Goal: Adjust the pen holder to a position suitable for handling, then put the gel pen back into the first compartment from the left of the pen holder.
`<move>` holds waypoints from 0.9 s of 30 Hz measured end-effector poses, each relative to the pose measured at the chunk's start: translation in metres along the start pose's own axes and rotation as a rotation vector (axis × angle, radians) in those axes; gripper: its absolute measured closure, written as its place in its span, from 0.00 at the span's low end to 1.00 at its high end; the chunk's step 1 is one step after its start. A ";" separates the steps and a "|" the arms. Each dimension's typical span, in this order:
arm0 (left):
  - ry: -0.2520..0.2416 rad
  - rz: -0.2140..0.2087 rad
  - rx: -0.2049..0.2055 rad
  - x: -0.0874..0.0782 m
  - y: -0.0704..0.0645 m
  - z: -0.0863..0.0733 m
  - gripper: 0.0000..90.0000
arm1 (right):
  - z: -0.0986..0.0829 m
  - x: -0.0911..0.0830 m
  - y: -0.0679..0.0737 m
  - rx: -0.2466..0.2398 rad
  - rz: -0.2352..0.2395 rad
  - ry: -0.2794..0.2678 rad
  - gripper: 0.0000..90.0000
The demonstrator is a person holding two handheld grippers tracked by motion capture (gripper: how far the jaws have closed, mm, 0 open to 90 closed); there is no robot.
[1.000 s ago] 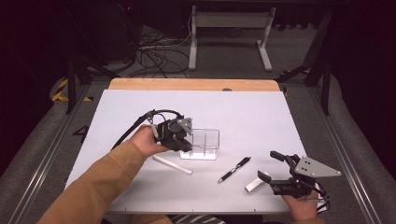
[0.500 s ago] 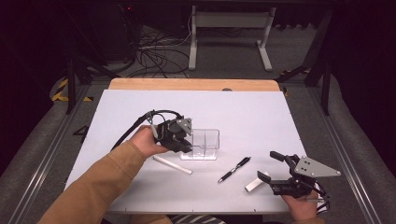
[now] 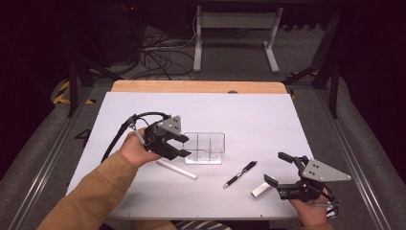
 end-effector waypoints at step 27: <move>-0.366 0.164 -0.126 -0.039 -0.052 -0.074 0.13 | 0.026 0.009 0.003 -0.058 0.042 0.043 0.11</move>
Point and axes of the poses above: each handheld gripper's, and its own axes: x roughly forward along the jaws, z roughly out of its top, y roughly to its left, the point moved 2 cm from there along x, roughly forward along the jaws, and after that the axes turned 12 degrees about -z, right-handed, at the moved point
